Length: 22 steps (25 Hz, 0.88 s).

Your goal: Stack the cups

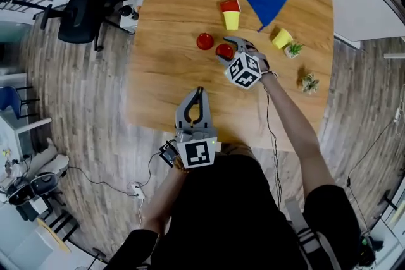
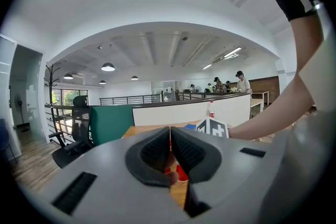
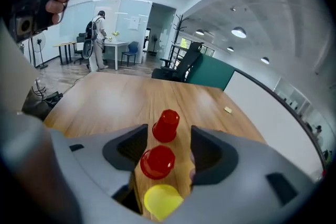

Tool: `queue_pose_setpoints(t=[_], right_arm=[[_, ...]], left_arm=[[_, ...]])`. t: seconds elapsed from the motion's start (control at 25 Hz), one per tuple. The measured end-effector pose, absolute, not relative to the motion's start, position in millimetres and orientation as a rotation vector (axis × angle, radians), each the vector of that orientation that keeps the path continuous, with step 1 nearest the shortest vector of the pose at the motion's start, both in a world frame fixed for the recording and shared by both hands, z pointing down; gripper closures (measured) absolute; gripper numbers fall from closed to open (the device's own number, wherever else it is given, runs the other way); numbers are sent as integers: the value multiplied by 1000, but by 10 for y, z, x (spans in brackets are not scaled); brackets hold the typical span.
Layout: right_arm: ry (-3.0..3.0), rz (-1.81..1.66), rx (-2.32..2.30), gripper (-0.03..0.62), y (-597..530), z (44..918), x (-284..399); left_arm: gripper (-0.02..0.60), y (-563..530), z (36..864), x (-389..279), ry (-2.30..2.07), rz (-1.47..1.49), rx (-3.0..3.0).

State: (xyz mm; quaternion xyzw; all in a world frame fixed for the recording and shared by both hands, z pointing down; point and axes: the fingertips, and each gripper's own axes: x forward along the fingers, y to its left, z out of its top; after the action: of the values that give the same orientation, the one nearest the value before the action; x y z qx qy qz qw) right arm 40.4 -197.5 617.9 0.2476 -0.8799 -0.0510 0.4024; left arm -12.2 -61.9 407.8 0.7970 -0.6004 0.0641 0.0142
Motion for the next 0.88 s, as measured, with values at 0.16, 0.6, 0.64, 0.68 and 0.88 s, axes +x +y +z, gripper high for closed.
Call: queue_pose_setpoints(t=[0.16,0.6,0.64,0.68,0.88], right_arm=[[-2229,-140,552,318,-2143,6262,55],[-2143,-91,450,316,-2404,6635,-212],[-2128,-84,444,316,-2417,6681,-214],[-2115,-75,438,316,-2425,6725,-215],[-2099,-45,415,352,-2407,6814,-228]], left_arm=[[557,-637,4090,-250,-1907,213,2453],[557,-598,4195,-514,-1978,218,2340],[557,-604,4188,-543,-1986,210,2332],[557,-608,4185,-569,-1992,205,2325],[557,-619,4193,-674,-2018,190,2287]])
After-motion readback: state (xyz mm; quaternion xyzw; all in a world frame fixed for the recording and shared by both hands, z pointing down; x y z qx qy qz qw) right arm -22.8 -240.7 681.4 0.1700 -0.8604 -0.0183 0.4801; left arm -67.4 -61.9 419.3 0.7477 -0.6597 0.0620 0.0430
